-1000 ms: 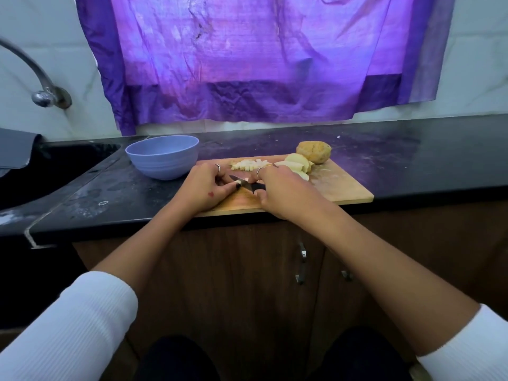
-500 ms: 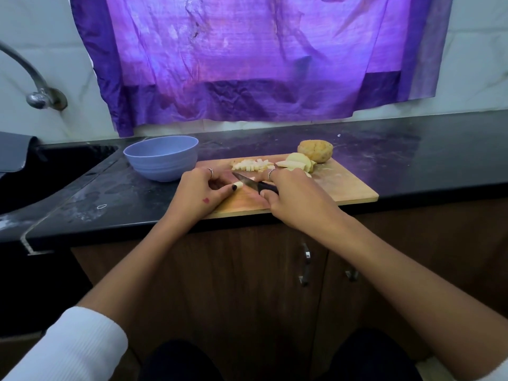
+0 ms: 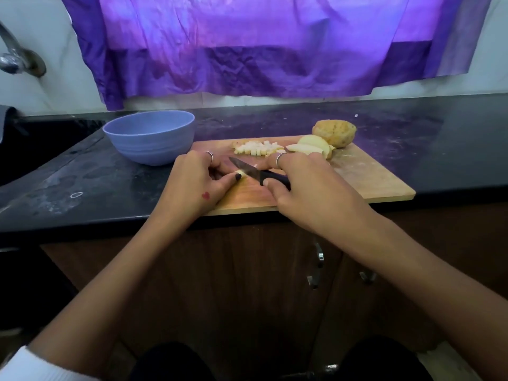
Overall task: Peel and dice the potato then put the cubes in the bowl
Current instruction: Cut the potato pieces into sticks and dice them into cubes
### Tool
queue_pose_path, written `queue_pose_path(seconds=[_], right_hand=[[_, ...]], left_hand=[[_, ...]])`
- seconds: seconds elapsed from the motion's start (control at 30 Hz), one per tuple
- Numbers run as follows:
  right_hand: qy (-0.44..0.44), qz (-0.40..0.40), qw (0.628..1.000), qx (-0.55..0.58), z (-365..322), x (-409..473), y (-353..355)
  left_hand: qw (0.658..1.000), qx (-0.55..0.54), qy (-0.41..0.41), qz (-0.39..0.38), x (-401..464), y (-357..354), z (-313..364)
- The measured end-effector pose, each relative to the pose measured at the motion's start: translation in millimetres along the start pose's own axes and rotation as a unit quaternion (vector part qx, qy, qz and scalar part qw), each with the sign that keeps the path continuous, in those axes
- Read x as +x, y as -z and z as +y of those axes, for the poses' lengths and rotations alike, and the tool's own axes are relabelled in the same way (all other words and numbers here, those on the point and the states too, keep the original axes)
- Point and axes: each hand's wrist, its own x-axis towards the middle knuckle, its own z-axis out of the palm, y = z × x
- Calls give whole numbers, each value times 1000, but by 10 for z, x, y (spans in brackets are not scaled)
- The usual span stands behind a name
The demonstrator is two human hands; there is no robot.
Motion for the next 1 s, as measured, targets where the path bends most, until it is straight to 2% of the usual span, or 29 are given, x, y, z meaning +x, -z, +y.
queue_pose_path(seconds=[0.2, 0.53, 0.67, 0.83, 0.93, 1.0], right_hand=[[17, 7, 999, -49, -42, 53, -61], [-23, -6, 1000, 3, -38, 106, -85], [-20, -6, 999, -32, -91, 175, -177], [26, -32, 993, -107, -77, 21, -62], [6, -13, 994, -105, 23, 0, 26], [-10, 18, 998, -65, 52, 8, 53]], left_hand=[[1000, 4, -8, 7, 0, -4, -25], [1000, -7, -13, 8, -21, 5, 28], [1000, -11, -2, 9, -27, 5, 44], [1000, 4, 8, 12, -33, -8, 58], [1000, 4, 10, 3, -30, -3, 46], [1000, -3, 13, -5, -33, 14, 40]])
